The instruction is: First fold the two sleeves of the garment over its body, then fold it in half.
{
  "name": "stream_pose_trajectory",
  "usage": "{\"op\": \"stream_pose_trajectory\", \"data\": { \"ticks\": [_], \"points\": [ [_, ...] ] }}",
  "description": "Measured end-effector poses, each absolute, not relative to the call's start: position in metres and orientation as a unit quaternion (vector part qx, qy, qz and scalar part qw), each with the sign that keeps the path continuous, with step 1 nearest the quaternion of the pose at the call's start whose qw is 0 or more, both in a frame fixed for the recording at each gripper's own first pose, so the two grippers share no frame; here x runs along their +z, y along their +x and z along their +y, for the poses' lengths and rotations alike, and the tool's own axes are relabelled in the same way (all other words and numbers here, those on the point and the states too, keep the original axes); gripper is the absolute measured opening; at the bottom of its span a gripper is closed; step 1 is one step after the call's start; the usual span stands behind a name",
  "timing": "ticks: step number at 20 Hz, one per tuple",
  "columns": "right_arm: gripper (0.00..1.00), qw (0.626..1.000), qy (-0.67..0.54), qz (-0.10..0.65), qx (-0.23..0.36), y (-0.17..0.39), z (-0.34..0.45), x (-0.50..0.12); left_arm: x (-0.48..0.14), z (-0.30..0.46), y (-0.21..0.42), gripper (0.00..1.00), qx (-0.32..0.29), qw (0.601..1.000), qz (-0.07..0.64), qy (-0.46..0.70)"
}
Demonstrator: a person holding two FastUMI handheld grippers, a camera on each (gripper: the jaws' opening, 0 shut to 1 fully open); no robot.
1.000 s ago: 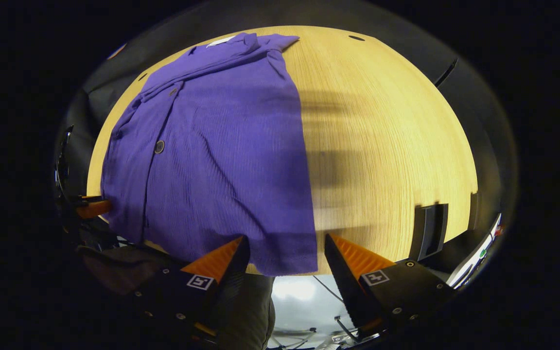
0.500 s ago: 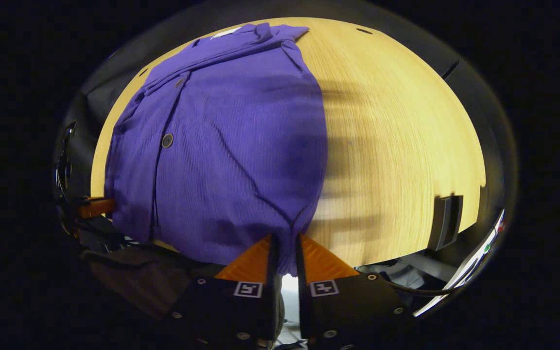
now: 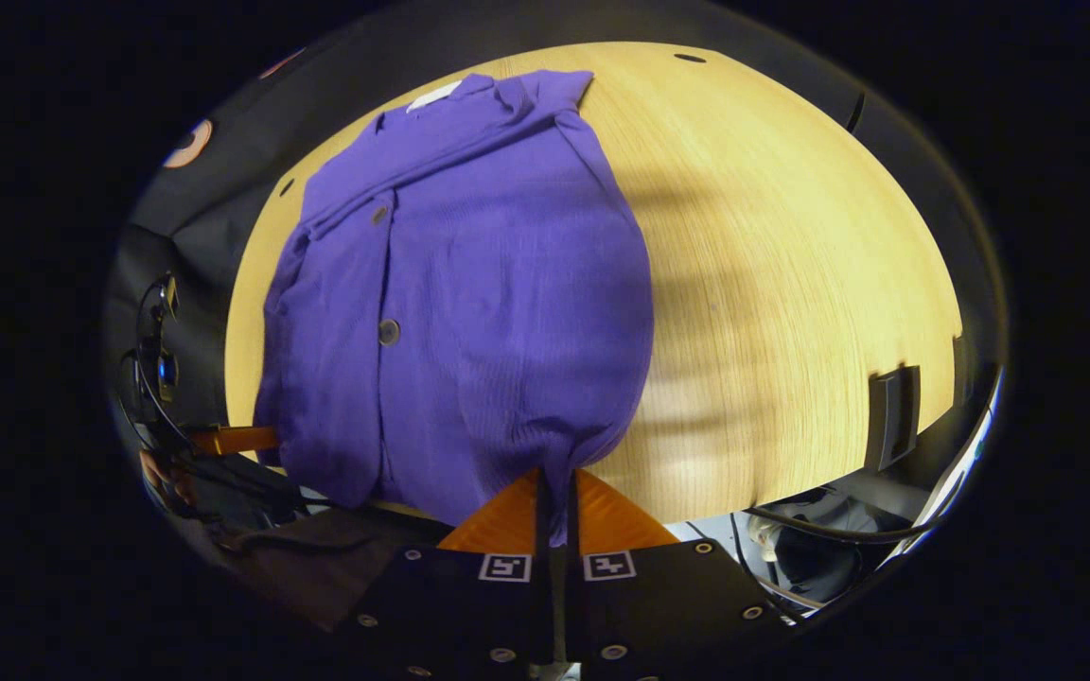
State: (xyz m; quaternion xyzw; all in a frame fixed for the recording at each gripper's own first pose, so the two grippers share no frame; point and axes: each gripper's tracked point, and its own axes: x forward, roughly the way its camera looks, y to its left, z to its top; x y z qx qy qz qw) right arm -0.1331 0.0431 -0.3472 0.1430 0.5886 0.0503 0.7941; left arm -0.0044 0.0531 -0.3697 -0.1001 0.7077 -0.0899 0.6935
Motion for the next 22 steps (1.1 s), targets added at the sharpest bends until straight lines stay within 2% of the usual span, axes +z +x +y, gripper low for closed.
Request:
{"op": "stream_pose_trajectory", "data": {
  "ticks": [14,18,22],
  "points": [
    [0.06,0.862,0.145,0.484,0.037,-0.038,0.063,-0.23,-0.282,0.053,0.112,0.07,-0.205,0.724,0.653,-0.086],
    [0.05,0.882,0.133,0.45,0.031,-0.001,0.063,-0.191,-0.261,0.06,0.155,0.07,-0.227,0.74,0.631,-0.049],
    [0.05,0.897,0.117,0.424,0.046,0.046,0.06,-0.155,-0.233,0.063,0.208,0.07,-0.224,0.765,0.602,-0.04]
  ]
}}
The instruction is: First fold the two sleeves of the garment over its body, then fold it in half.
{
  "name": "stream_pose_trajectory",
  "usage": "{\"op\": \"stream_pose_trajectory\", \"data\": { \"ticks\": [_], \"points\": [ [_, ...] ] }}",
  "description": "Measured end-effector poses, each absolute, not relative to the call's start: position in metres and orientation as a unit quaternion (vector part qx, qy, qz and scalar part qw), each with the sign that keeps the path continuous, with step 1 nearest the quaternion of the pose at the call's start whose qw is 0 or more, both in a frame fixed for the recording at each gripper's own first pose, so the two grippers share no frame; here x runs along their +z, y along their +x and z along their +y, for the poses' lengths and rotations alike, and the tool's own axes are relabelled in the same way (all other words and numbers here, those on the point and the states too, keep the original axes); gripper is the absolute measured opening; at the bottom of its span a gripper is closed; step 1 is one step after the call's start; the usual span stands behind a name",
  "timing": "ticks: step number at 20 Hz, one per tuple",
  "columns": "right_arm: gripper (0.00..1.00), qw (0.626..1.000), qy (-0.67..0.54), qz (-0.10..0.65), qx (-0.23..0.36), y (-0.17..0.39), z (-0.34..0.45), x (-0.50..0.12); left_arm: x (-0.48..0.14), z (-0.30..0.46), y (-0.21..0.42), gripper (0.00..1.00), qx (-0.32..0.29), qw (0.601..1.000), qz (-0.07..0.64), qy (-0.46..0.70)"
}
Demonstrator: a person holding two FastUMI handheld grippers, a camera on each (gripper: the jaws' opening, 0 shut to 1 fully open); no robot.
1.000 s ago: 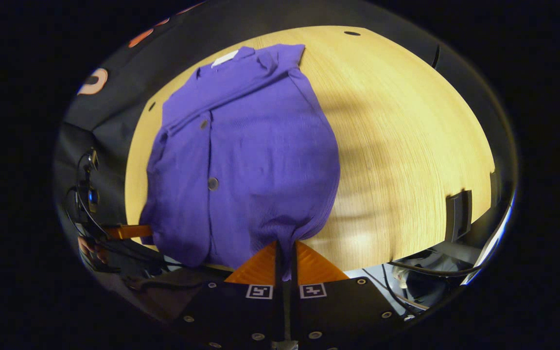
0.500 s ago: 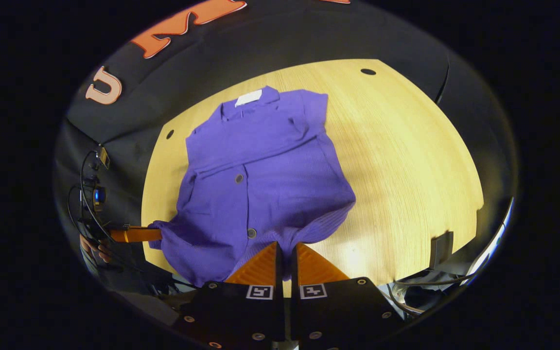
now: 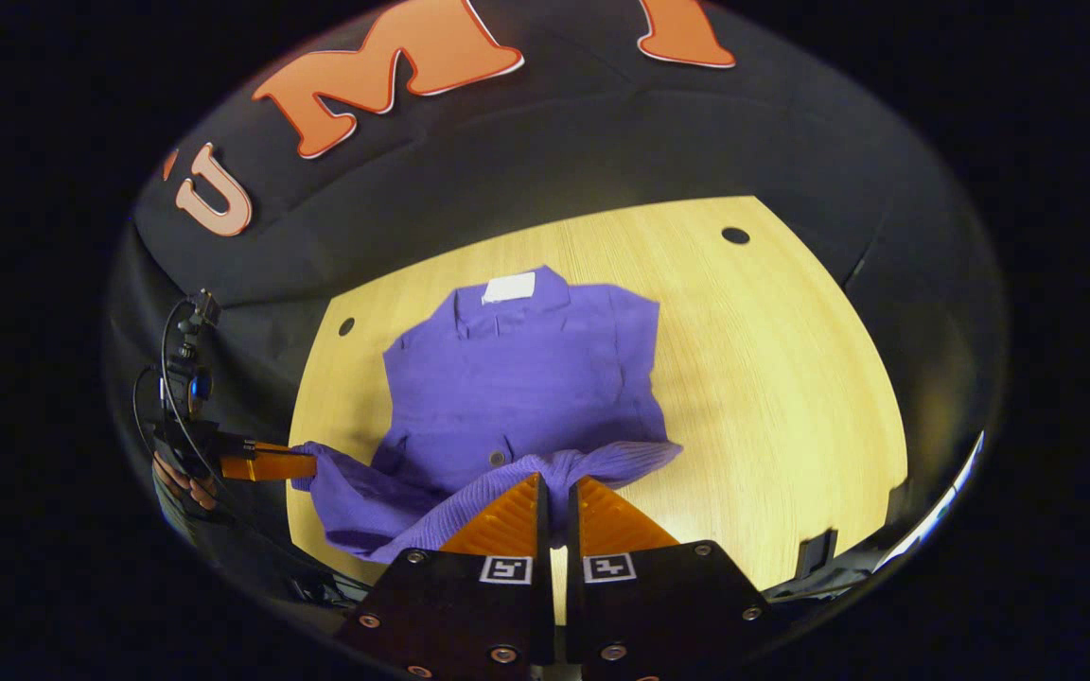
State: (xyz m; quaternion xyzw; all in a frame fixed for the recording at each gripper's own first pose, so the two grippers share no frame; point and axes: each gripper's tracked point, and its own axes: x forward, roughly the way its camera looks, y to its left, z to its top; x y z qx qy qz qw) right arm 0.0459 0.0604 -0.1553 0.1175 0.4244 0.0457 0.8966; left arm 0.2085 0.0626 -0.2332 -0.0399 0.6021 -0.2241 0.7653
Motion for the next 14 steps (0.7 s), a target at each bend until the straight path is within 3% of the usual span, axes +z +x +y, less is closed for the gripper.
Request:
{"op": "stream_pose_trajectory", "data": {
  "ticks": [7,14],
  "points": [
    [0.05,0.9,0.094,0.411,0.106,0.136,0.056,-0.14,-0.218,0.057,0.283,0.07,-0.167,0.791,0.586,-0.056],
    [0.05,0.896,0.098,0.414,0.128,0.217,0.038,-0.155,-0.243,0.065,0.359,0.07,-0.095,0.821,0.563,0.014]
  ]
}}
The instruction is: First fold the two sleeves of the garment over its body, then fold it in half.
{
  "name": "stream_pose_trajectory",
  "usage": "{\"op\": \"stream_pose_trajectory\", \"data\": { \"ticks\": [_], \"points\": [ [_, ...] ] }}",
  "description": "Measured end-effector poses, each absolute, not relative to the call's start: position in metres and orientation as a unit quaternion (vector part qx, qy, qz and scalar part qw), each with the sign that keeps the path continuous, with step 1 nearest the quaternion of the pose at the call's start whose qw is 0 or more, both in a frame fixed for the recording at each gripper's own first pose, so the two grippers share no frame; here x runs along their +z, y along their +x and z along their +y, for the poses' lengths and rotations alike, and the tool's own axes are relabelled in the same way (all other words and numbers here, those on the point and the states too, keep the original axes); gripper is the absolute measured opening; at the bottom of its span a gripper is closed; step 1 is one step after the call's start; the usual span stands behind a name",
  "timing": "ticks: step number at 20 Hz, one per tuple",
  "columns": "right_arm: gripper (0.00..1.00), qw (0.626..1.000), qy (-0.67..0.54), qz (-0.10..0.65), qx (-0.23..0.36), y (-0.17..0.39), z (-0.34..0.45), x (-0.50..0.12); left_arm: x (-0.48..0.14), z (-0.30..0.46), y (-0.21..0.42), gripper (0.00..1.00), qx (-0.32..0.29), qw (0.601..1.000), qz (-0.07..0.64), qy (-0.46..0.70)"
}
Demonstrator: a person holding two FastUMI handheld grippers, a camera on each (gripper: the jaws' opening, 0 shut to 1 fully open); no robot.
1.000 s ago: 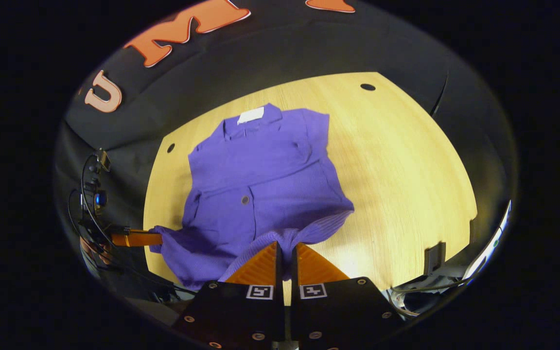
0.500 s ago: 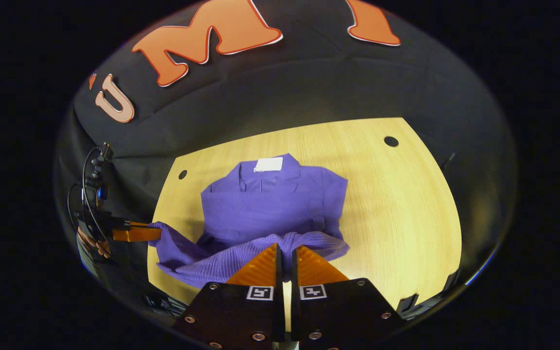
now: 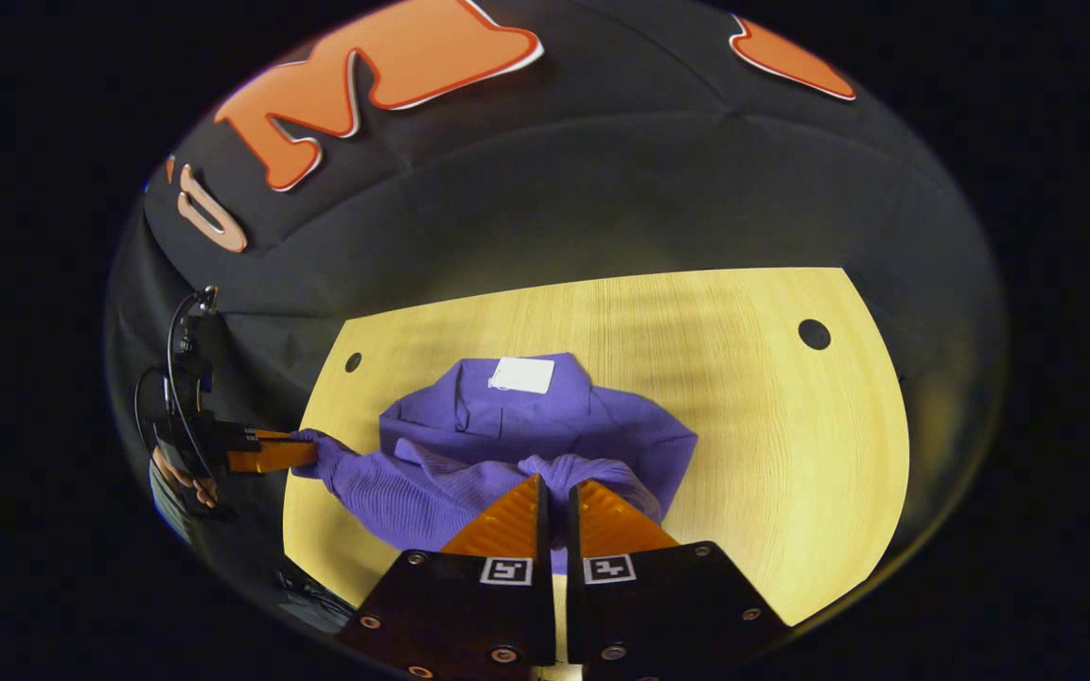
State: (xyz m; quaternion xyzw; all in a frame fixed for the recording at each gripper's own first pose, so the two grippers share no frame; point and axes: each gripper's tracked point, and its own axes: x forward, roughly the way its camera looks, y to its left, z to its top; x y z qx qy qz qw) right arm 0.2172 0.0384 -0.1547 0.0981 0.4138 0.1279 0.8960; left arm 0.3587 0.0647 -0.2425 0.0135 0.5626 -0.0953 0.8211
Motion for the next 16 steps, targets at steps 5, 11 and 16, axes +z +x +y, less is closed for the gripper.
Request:
{"op": "stream_pose_trajectory", "data": {
  "ticks": [5,11,16],
  "points": [
    [0.05,0.888,0.116,0.427,0.123,0.257,0.023,-0.192,-0.257,0.055,0.408,0.07,-0.067,0.849,0.524,-0.003],
    [0.08,0.888,0.143,0.424,0.109,0.293,0.02,-0.202,-0.279,0.051,0.449,0.09,-0.046,0.872,0.487,-0.014],
    [0.26,0.897,0.175,0.398,0.079,0.315,0.007,-0.193,-0.269,0.053,0.474,0.18,-0.04,0.899,0.437,0.002]
  ]
}}
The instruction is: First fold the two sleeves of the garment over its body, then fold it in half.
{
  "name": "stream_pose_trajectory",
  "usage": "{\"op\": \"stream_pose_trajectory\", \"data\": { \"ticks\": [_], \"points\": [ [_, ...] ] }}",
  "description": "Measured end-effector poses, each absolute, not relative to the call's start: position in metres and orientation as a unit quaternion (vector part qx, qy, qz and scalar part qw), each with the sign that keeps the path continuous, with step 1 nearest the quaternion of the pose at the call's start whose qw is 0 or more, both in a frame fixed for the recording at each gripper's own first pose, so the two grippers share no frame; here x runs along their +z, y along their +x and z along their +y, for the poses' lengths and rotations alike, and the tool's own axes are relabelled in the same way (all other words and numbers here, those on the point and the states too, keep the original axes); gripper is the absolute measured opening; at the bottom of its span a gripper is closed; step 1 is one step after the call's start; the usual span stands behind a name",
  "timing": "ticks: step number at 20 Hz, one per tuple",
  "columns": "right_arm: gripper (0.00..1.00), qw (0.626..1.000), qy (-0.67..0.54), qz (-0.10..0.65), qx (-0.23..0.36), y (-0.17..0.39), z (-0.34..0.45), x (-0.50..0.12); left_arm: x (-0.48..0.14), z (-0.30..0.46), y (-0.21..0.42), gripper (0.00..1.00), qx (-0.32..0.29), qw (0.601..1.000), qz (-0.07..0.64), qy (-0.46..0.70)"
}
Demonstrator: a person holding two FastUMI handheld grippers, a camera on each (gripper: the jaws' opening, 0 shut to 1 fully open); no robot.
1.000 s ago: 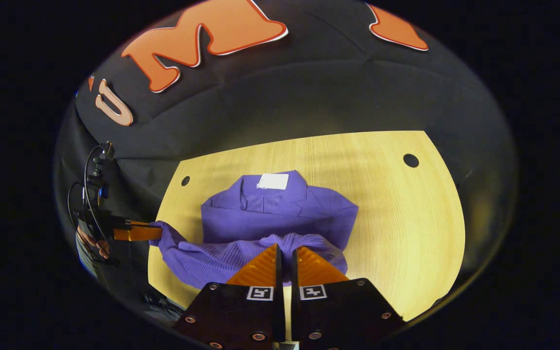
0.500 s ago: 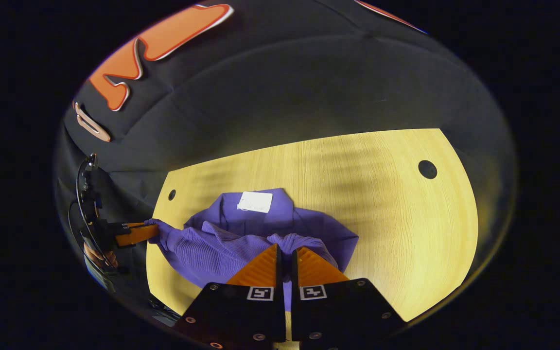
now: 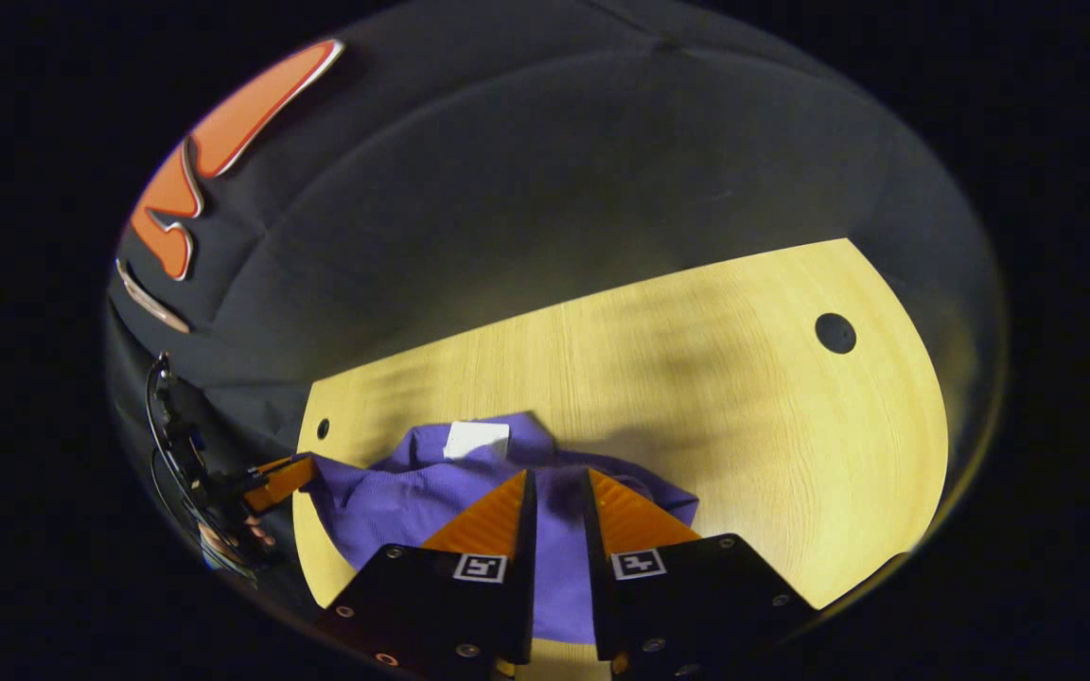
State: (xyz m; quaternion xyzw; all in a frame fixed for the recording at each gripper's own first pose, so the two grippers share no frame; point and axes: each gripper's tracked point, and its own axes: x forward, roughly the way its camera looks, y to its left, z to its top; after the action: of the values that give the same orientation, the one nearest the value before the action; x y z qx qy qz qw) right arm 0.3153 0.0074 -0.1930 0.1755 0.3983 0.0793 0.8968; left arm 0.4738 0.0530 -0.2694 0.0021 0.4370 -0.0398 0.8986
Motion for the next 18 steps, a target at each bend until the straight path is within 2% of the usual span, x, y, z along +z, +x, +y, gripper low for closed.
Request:
{"op": "stream_pose_trajectory", "data": {
  "ticks": [1,2,5,6,7,8,9,10,11,12,14,16,18],
  "points": [
    [0.29,0.9,0.181,0.389,0.076,0.317,0.004,-0.187,-0.262,0.06,0.48,0.24,-0.031,0.907,0.419,0.01],
    [0.37,0.902,0.183,0.383,0.073,0.318,-0.001,-0.183,-0.253,0.068,0.487,0.38,-0.02,0.914,0.404,0.021],
    [0.43,0.915,0.169,0.358,0.074,0.311,-0.008,-0.167,-0.233,0.067,0.488,0.65,-0.012,0.929,0.369,0.025],
    [0.6,0.92,0.16,0.349,0.075,0.305,-0.01,-0.161,-0.228,0.067,0.487,0.72,-0.007,0.932,0.361,0.023],
    [0.53,0.926,0.148,0.338,0.074,0.301,-0.012,-0.154,-0.217,0.071,0.484,0.8,-0.001,0.938,0.346,0.019],
    [0.61,0.933,0.136,0.325,0.074,0.296,-0.014,-0.146,-0.205,0.072,0.481,0.88,0.004,0.943,0.333,0.014],
    [0.77,0.94,0.122,0.309,0.071,0.291,-0.016,-0.138,-0.198,0.071,0.478,0.88,0.006,0.946,0.323,0.008],
    [0.67,0.948,0.11,0.291,0.069,0.284,-0.017,-0.126,-0.186,0.072,0.473,0.88,0.008,0.952,0.307,0.006],
    [0.82,0.955,0.1,0.271,0.067,0.279,-0.018,-0.115,-0.173,0.072,0.465,0.88,0.01,0.957,0.29,0.007],
    [0.89,0.962,0.094,0.249,0.068,0.273,-0.016,-0.102,-0.158,0.073,0.459,0.88,0.011,0.963,0.269,0.014],
    [0.95,0.971,0.088,0.208,0.077,0.259,-0.006,-0.08,-0.134,0.065,0.443,0.88,0.015,0.972,0.234,0.022],
    [0.96,0.978,0.078,0.175,0.086,0.242,0.001,-0.065,-0.109,0.058,0.422,0.95,0.016,0.978,0.208,0.018],
    [0.95,0.984,0.059,0.146,0.088,0.228,0.006,-0.052,-0.083,0.056,0.401,0.94,0.019,0.983,0.185,0.007]
  ]
}}
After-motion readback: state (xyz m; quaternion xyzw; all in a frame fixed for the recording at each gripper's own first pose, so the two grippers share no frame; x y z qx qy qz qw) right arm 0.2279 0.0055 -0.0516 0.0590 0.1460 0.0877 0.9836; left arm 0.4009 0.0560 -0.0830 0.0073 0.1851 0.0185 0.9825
